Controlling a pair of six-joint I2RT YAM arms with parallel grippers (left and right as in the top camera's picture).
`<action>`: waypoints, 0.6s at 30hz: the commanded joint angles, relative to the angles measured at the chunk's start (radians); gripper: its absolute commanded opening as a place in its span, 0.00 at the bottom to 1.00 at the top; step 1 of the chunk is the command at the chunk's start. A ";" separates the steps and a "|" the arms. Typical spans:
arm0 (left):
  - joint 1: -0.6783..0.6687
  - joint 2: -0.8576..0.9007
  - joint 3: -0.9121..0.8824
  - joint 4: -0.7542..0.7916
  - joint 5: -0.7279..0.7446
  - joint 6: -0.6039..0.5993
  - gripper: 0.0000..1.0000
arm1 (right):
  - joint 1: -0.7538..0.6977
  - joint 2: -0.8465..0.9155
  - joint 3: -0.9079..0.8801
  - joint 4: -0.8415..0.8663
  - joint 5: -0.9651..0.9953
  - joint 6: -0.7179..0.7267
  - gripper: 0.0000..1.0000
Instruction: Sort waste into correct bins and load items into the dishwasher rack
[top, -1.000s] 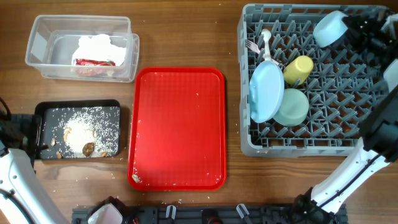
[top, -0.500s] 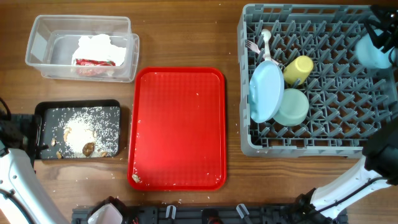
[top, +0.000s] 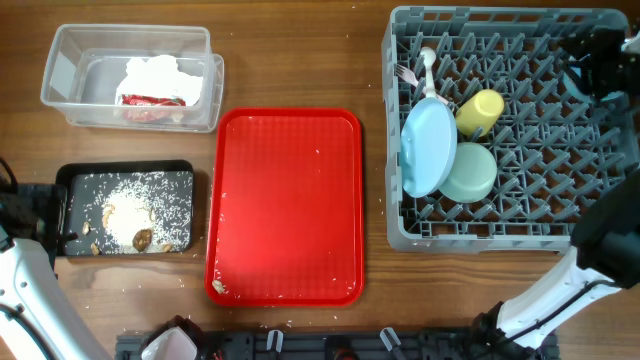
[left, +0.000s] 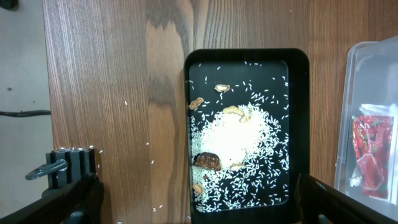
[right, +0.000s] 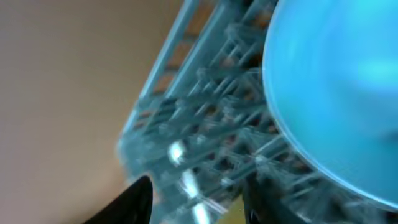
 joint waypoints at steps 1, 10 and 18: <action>0.005 -0.005 0.004 0.000 0.001 0.008 1.00 | 0.071 -0.018 0.183 -0.094 0.503 -0.193 0.52; 0.005 -0.005 0.004 0.000 0.000 0.008 1.00 | 0.157 0.053 0.207 -0.117 0.808 -0.241 0.51; 0.005 -0.005 0.004 0.000 0.000 0.008 1.00 | 0.157 0.160 0.207 -0.119 0.750 -0.262 0.47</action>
